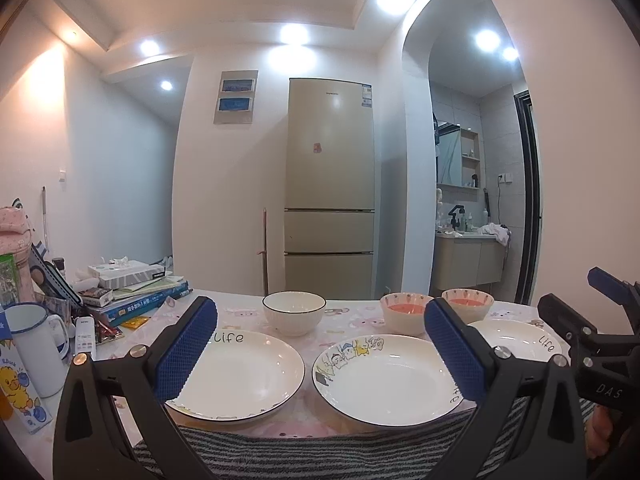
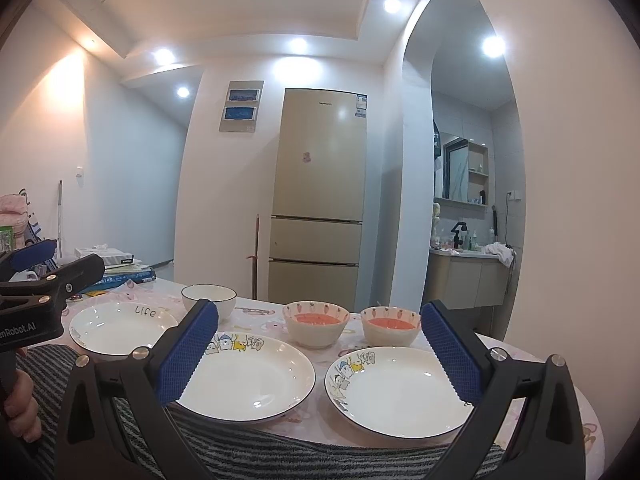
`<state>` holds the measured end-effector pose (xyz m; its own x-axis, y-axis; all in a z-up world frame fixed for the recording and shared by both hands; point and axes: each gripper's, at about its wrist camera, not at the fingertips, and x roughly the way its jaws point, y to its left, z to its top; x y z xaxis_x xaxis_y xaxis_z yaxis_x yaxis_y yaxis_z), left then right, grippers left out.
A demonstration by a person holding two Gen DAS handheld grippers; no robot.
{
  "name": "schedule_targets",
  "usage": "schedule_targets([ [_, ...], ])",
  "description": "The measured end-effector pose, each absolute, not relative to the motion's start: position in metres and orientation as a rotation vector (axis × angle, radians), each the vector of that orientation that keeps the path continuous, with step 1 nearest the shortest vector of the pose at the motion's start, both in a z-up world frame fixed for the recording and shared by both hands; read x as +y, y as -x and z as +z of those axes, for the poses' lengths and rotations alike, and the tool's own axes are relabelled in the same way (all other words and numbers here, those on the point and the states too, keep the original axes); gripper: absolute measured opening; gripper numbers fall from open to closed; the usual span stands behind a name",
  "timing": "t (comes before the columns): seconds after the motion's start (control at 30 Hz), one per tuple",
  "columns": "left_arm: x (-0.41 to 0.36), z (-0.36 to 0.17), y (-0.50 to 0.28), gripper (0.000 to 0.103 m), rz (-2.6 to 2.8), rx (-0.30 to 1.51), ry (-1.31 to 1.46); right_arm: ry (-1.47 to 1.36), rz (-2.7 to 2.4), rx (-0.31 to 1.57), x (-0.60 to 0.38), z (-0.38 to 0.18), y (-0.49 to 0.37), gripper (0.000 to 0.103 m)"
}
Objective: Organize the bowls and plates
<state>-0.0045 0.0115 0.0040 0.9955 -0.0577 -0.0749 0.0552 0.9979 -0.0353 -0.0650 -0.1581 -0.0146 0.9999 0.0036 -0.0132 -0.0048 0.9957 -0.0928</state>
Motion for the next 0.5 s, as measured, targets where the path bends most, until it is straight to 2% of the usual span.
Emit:
schedule_targets([
  [0.5,0.0126,-0.0001,0.0041,0.103,-0.055,0.07,0.029,0.092,0.004,0.016,-0.1589,-0.0155,0.0643,0.103],
])
